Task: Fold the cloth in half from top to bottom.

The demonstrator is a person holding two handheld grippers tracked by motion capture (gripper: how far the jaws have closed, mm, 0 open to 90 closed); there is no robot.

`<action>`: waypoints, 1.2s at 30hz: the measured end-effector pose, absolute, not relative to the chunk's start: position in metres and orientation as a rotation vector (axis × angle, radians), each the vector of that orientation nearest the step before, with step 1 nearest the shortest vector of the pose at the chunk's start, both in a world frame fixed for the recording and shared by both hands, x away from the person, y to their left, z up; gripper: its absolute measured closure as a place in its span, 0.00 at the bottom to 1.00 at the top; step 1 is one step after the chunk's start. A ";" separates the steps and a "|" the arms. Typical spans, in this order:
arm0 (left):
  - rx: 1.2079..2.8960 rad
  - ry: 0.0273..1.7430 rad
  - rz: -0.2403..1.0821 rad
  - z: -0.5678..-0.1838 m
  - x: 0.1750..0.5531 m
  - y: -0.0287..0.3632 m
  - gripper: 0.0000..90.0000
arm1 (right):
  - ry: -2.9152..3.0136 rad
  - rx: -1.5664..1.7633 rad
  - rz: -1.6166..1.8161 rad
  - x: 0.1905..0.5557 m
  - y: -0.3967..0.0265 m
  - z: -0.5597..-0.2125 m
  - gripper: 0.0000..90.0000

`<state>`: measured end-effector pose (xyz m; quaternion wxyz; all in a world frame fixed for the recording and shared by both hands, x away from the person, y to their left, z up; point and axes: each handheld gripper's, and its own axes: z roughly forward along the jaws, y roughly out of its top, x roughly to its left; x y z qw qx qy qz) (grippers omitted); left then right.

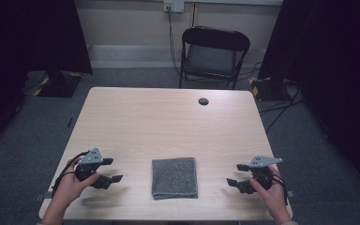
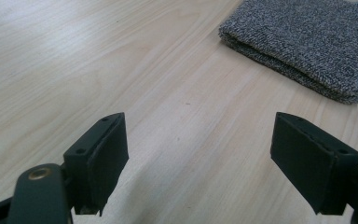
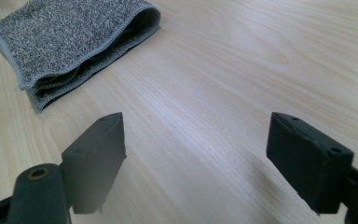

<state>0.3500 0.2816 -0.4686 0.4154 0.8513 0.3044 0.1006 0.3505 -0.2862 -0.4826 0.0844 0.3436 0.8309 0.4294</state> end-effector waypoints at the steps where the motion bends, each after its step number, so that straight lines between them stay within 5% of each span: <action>1: 2.134 0.771 0.251 -0.469 0.350 0.283 0.21 | 2.479 1.025 1.281 0.350 -0.286 -0.483 0.21; 36: 2.132 0.862 0.277 -0.480 0.349 0.317 0.21 | 2.439 1.088 1.203 0.354 -0.317 -0.493 0.24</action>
